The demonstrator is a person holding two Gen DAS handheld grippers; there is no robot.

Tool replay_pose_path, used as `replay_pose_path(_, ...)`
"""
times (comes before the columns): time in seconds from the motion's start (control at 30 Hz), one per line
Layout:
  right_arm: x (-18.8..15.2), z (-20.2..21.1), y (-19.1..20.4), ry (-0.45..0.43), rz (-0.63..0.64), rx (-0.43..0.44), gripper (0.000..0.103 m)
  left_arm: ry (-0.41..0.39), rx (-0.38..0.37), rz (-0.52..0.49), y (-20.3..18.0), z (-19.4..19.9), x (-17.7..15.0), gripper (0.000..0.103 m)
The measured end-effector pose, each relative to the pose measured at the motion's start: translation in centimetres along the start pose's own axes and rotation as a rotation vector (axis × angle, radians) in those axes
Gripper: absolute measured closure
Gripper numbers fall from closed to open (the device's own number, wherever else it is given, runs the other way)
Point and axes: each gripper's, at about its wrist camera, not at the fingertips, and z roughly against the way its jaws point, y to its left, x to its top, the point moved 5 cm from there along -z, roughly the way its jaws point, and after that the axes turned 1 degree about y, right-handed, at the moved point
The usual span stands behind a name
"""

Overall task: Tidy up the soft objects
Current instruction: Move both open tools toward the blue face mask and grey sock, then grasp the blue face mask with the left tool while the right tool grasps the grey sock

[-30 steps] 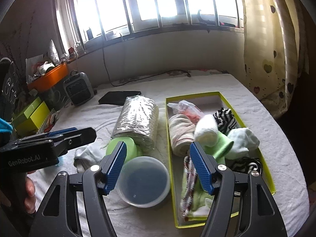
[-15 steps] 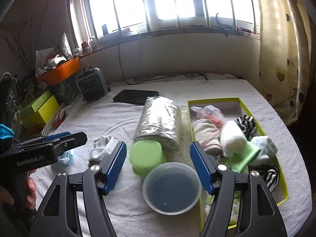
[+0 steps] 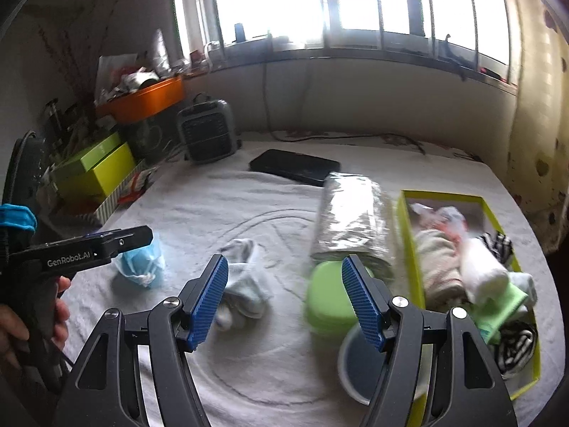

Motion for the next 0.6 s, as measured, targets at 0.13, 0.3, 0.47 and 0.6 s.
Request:
replay_pose_path(0.13, 0.2, -1.1, 1.5, 0.02, 0.022, 0.028, 0.036, 0.006, 0.028, 0.041, 2.4, -0.1, -0.4, 0.037)
replay_pose_path(0.3, 0.1, -2.7, 2.9, 0.06, 0.047, 0.041, 0.036, 0.014, 0.029, 0.078, 4.4, -0.3, -0.8, 0.03)
replay_pose_path(0.47, -0.4, -4.4, 3.9, 0.103, 0.075, 0.035, 0.036, 0.028, 0.023, 0.091, 5.5, -0.6, -1.4, 0.03)
replay_pose_path(0.6, -0.7, -5.7, 4.3, 0.129, 0.088, 0.021, 0.036, 0.043, 0.007, 0.104, 5.9, -1.2, -1.8, 0.03)
